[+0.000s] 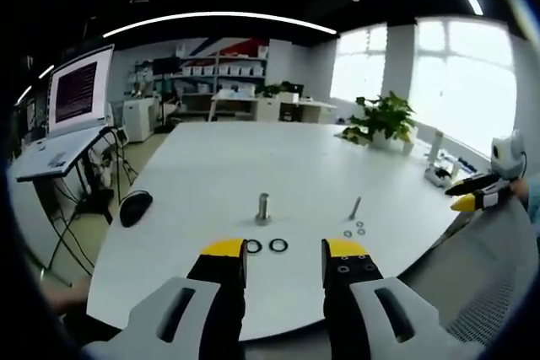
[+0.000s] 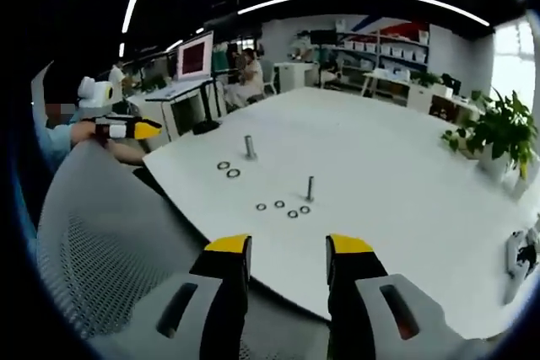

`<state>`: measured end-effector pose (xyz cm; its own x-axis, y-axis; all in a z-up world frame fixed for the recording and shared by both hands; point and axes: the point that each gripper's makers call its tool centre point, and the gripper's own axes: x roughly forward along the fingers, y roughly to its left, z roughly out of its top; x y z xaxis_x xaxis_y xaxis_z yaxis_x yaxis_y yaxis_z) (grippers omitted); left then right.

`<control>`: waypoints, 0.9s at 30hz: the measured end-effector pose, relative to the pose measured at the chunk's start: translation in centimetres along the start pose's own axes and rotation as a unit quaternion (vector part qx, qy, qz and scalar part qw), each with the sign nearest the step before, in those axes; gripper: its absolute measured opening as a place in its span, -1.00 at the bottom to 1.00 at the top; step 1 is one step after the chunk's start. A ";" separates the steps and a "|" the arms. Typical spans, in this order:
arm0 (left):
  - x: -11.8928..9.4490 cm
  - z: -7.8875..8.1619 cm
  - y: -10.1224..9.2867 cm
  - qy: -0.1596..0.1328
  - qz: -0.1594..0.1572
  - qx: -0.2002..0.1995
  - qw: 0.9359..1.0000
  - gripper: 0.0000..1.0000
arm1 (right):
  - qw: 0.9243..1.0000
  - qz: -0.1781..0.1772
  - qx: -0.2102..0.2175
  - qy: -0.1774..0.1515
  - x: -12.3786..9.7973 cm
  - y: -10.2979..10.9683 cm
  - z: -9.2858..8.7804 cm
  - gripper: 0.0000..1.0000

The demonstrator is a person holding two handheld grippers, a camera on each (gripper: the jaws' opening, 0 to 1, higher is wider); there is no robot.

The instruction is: Place the washer onto the threaded stud by aligning its center hole with the stud, sliding it down to the base, and recovering from edge contact or off-axis alignment until the washer reaches the visible bottom stop.

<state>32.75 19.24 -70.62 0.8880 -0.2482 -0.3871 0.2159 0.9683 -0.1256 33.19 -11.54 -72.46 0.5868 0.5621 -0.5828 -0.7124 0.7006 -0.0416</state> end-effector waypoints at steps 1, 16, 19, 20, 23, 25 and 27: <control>0.0 0.0 0.0 0.001 -0.001 0.001 1.000 -0.34 | 1.000 0.007 -0.008 0.002 0.1 0.1 0.1 -0.27; 0.4 0.0 1.6 0.006 -0.007 -0.031 0.999 -0.39 | 0.998 0.052 -0.033 -0.009 3.9 -3.6 7.7 -0.34; 0.5 -0.3 1.3 0.013 -0.010 -0.029 0.999 -0.41 | 0.996 0.070 -0.055 -0.001 5.0 -2.9 8.7 -0.34; 0.5 -0.3 1.3 0.014 -0.010 -0.024 1.000 -0.42 | 0.996 0.072 -0.060 0.001 5.6 -3.7 8.6 -0.34; 0.3 -0.1 1.2 0.008 -0.013 -0.026 1.000 -0.42 | 0.994 0.075 -0.075 0.013 6.9 -3.1 8.5 -0.35; 0.3 0.0 1.1 0.002 -0.017 -0.026 1.000 -0.42 | 0.994 0.072 -0.083 0.022 7.8 -2.6 8.3 -0.35; 0.3 0.1 1.1 0.001 -0.020 -0.025 0.999 -0.41 | 0.993 0.075 -0.082 0.032 8.5 -2.0 7.8 -0.36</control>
<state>33.27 20.19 -70.81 0.8787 -0.2859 -0.3823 0.2298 0.9552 -0.1863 42.62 -4.76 -70.97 0.4463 0.6221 -0.6433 -0.8465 0.5267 -0.0779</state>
